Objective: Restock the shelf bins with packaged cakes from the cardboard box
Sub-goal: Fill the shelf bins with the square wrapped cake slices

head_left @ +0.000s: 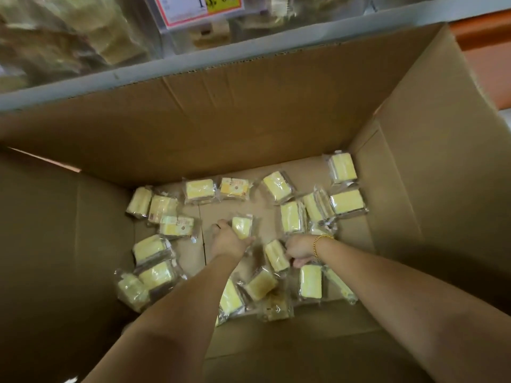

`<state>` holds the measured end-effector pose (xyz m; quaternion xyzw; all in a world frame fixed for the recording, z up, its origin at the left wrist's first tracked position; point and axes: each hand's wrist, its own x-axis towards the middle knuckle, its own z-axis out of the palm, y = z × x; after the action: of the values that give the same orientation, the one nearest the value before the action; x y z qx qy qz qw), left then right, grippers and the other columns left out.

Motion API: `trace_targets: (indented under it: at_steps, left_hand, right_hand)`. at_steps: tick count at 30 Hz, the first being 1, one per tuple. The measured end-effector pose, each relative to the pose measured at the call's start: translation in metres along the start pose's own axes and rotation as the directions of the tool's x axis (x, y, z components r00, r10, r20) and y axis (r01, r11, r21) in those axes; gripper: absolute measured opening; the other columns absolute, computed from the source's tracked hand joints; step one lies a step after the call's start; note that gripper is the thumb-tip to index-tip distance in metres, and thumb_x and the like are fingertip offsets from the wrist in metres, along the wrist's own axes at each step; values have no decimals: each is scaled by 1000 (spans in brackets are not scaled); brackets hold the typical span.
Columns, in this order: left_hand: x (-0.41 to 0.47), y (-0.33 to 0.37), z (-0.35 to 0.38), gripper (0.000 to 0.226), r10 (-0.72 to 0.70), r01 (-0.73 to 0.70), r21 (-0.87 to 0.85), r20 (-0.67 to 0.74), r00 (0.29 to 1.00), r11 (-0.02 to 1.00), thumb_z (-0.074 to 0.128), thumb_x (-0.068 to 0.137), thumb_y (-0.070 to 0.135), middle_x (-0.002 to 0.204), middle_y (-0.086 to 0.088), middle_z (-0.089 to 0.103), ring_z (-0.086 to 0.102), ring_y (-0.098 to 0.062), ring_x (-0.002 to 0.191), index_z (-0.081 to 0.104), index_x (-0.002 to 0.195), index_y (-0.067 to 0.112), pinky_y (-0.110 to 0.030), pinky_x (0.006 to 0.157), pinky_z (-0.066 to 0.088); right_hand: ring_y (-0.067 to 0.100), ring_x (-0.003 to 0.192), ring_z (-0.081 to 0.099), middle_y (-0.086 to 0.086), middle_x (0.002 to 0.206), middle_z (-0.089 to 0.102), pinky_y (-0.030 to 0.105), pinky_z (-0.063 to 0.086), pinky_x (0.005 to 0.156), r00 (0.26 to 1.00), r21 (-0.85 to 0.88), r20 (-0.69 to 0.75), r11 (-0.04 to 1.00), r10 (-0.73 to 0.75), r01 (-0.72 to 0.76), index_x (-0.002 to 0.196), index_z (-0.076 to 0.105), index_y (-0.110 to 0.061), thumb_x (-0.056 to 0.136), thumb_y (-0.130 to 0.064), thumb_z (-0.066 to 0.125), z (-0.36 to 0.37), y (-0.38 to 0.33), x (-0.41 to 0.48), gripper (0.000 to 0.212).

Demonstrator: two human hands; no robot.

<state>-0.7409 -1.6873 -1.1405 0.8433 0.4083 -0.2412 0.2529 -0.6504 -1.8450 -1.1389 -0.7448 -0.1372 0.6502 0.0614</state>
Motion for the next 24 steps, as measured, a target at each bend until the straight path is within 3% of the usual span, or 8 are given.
trace_targets:
  at_steps: [5,8,10,13,16,19,22,24]
  left_hand:
    - [14,-15,-2,62,-117,132,-447,62,991,884,81,72,28,116,-14,63,64,-29,98,50,120,5,-30,74,49]
    - [20,-38,-19,32,-128,257,-656,239,963,709,79,75,24,104,-12,67,64,-27,90,64,99,10,-32,78,51]
    - [23,-54,-32,26,-156,303,-663,273,949,684,73,84,20,105,-12,64,62,-23,94,66,105,7,-29,83,51]
    - [26,-70,-46,26,-214,319,-681,237,948,659,65,90,10,110,-16,64,63,-27,99,63,112,-3,-24,73,53]
    - [33,-80,-50,27,-234,321,-697,221,947,641,53,96,7,92,-14,64,60,-19,73,58,118,-8,-20,60,52]
    - [32,-80,-46,28,-272,352,-689,228,935,634,61,93,34,83,-6,59,59,-21,75,62,90,6,-33,77,53]
    - [29,-76,-39,47,-243,333,-680,228,943,654,74,83,33,92,-5,58,57,-19,78,58,117,4,-32,78,52]
    - [28,-71,-38,38,-249,371,-689,275,929,623,79,78,28,76,-4,55,50,-15,62,60,101,5,-31,72,51]
  right_hand:
    - [22,95,60,15,117,62,35,53,88,999,290,-40,957,-1,13,123,58,0,89,-7,63,2,6,13,35]
    - [19,105,61,8,117,61,27,53,89,1000,424,-10,906,-14,17,97,64,-12,81,-13,75,7,6,15,20]
    - [16,95,64,7,109,63,25,55,85,1000,427,21,904,-1,-8,91,61,-12,76,-23,81,7,3,16,28]
    - [9,61,48,1,75,55,21,47,58,999,394,46,918,26,-42,99,59,-9,71,-40,82,10,-8,14,47]
    - [10,55,40,1,71,52,21,33,49,999,268,-37,963,-24,33,103,62,-8,70,-48,80,13,-21,12,55]
    - [11,79,53,-1,88,57,20,43,57,998,306,-49,950,-44,56,110,59,-9,76,-40,78,12,-28,5,49]
    - [23,118,53,12,122,55,26,55,79,999,457,36,889,-30,10,120,54,-6,78,-24,80,12,-27,4,53]
    - [24,122,51,15,125,52,26,56,79,998,548,53,837,-37,2,106,55,-8,76,-17,81,13,-25,6,40]
